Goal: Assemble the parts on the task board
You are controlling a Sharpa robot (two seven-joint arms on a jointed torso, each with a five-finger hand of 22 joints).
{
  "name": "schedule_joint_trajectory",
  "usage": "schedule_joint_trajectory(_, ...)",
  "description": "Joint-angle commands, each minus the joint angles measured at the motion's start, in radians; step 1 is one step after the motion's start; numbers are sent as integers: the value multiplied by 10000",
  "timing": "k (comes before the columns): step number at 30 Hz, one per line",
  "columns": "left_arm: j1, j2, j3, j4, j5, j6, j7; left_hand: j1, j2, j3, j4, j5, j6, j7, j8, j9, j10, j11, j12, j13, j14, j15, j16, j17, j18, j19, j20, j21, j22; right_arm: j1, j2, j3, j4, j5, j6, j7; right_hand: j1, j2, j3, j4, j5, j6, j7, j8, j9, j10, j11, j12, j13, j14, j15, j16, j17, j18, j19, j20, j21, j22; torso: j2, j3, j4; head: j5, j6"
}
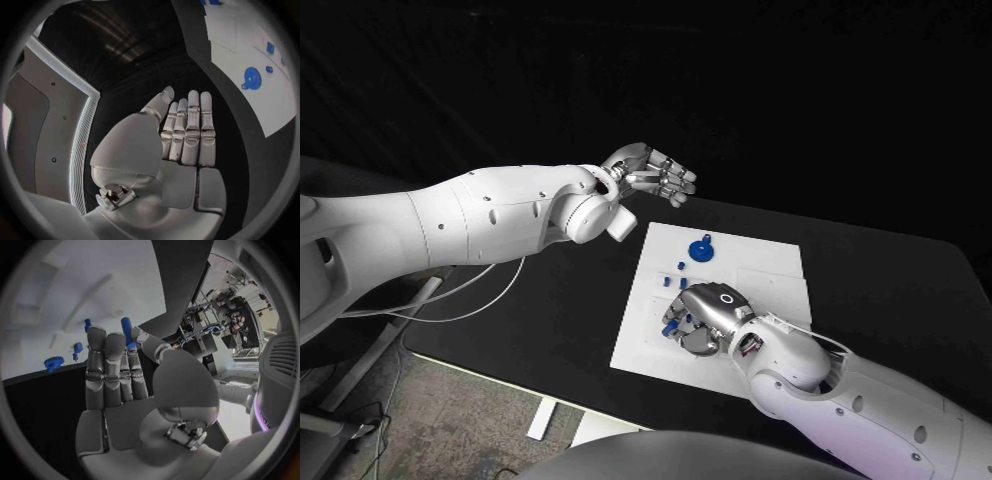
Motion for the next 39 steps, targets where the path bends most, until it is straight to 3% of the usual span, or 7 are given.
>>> schedule_joint_trajectory(1, 12, 10, 6, 24, 74, 124, 44, 83, -2, 11, 68, 1, -59, 19, 3, -2, -7, -10, -20, 1, 71, 17, -27, 16, 180, 35, -11, 9, 14, -14, 22, -20, -28, -486, 127, -79, 78, 144, 12, -61, 19, 59, 1, 50, 10, 188, -143, 31, 11, -2, -72, -36, 16, 129, 382, -46, 74, 21, -2, 2, -5, 5, -11)
schedule_joint_trajectory(39, 12, -25, 4, 34, 75, 180, -25, 68, -12, 14, 105, -6, -84, 23, 5, -2, -14, -7, -20, 1, 67, 21, -26, 19, 181, 38, -5, 5, -21, -20, 83, -267, -312, -815, 501, -278, 38, 152, 53, -128, 19, 76, -2, 50, 10, 203, -145, 31, 11, -2, -73, -42, 61, 135, 376, -44, 119, 76, 2, 4, -7, 6, -99)
